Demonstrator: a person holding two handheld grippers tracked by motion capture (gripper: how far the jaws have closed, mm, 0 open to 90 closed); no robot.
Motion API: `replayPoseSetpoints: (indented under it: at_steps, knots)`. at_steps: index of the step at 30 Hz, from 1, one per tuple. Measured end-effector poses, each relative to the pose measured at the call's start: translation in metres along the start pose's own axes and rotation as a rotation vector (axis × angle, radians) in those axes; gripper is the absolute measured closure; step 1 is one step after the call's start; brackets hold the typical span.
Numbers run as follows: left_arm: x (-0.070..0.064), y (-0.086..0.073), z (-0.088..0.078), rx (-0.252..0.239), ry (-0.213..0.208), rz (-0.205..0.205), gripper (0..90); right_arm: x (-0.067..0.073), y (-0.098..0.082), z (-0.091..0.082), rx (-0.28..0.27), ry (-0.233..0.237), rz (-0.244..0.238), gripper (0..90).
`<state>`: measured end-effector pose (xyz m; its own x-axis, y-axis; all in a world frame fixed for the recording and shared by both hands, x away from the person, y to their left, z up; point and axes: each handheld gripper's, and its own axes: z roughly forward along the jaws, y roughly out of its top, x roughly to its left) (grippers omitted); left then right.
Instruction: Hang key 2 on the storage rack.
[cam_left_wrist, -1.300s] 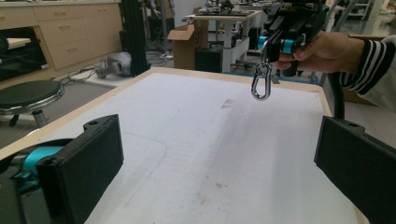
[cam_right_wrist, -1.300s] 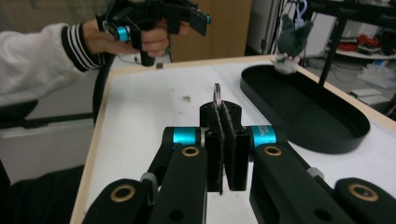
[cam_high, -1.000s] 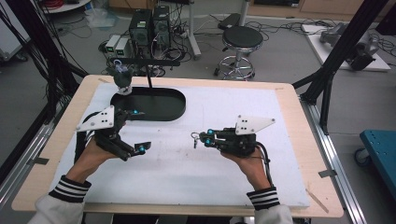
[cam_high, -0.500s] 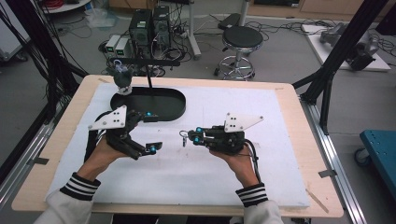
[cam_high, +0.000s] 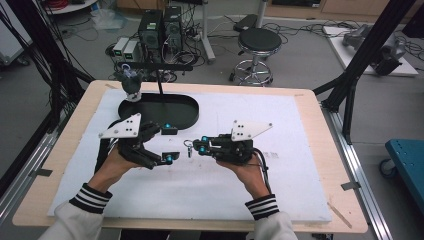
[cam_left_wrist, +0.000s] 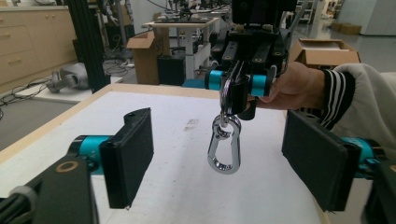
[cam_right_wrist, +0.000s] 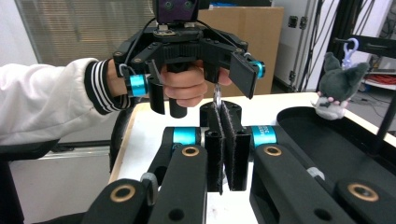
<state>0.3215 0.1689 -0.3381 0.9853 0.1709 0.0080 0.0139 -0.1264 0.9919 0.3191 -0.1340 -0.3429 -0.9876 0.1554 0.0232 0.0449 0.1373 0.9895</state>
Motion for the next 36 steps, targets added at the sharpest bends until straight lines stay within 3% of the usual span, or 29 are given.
replayPoseSetpoints:
  at_steps: [13, 26, 36]
  knots:
    - [0.0009, -0.0001, 0.0022, -0.005, -0.038, -0.013, 53.6, 0.0014, 0.0002, 0.0076, 0.007, 0.013, -0.007, 88.6]
    - [-0.0017, 0.0002, 0.0055, -0.022, -0.071, -0.015, 71.7, 0.0013, -0.0001, 0.0089, 0.001, 0.020, -0.005, 88.6]
    - [-0.0008, 0.0004, 0.0045, -0.034, -0.065, -0.015, 82.2, 0.0021, 0.0008, 0.0076, -0.004, 0.028, -0.013, 88.6]
